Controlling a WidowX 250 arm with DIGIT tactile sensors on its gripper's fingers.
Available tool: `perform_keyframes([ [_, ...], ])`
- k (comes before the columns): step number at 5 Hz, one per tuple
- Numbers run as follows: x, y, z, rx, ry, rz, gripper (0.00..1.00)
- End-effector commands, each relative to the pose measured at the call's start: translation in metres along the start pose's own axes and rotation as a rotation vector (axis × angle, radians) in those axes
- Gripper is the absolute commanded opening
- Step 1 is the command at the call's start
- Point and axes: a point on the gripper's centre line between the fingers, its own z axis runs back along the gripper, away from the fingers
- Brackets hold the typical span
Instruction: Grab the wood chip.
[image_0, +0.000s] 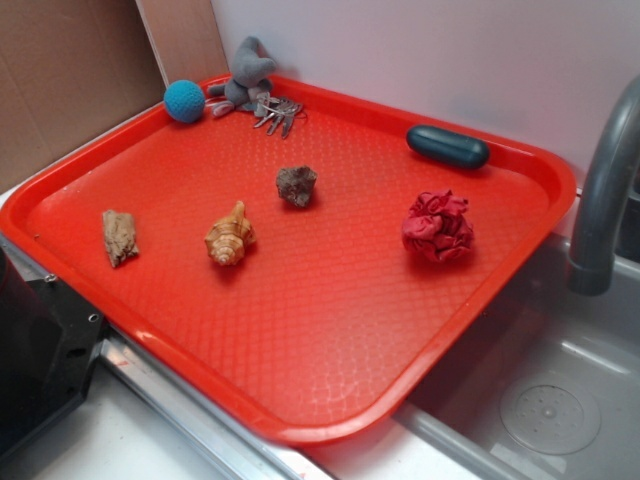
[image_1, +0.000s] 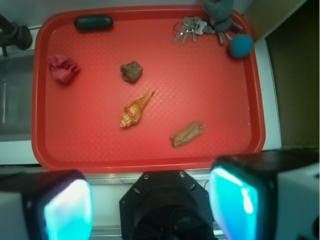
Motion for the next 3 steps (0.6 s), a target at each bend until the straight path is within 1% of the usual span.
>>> perform_keyframes([
  [1,0.000,0.000,0.000,0.000,0.000,0.000,1.00],
  [2,0.005,0.038,-0.050,-0.063,0.016,0.223,1.00],
  [3,0.005,0.069,-0.097,-0.023,-0.002,0.355,1.00],
])
